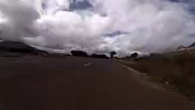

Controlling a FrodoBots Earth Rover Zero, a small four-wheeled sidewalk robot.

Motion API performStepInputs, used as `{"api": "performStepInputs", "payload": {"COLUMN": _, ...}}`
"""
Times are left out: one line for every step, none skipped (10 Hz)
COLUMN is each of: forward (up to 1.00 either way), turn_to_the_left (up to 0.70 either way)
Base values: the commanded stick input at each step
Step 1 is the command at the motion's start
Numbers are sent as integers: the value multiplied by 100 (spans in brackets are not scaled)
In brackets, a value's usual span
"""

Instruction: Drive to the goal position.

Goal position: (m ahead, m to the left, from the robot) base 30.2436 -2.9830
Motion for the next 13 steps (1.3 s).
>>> {"api": "performStepInputs", "payload": {"forward": 70, "turn_to_the_left": 0}}
{"api": "performStepInputs", "payload": {"forward": 70, "turn_to_the_left": 0}}
{"api": "performStepInputs", "payload": {"forward": 70, "turn_to_the_left": 0}}
{"api": "performStepInputs", "payload": {"forward": 70, "turn_to_the_left": 0}}
{"api": "performStepInputs", "payload": {"forward": 70, "turn_to_the_left": 0}}
{"api": "performStepInputs", "payload": {"forward": 70, "turn_to_the_left": 0}}
{"api": "performStepInputs", "payload": {"forward": 70, "turn_to_the_left": 0}}
{"api": "performStepInputs", "payload": {"forward": 70, "turn_to_the_left": 0}}
{"api": "performStepInputs", "payload": {"forward": 70, "turn_to_the_left": 0}}
{"api": "performStepInputs", "payload": {"forward": 70, "turn_to_the_left": 0}}
{"api": "performStepInputs", "payload": {"forward": 70, "turn_to_the_left": 0}}
{"api": "performStepInputs", "payload": {"forward": 70, "turn_to_the_left": 0}}
{"api": "performStepInputs", "payload": {"forward": 70, "turn_to_the_left": 0}}
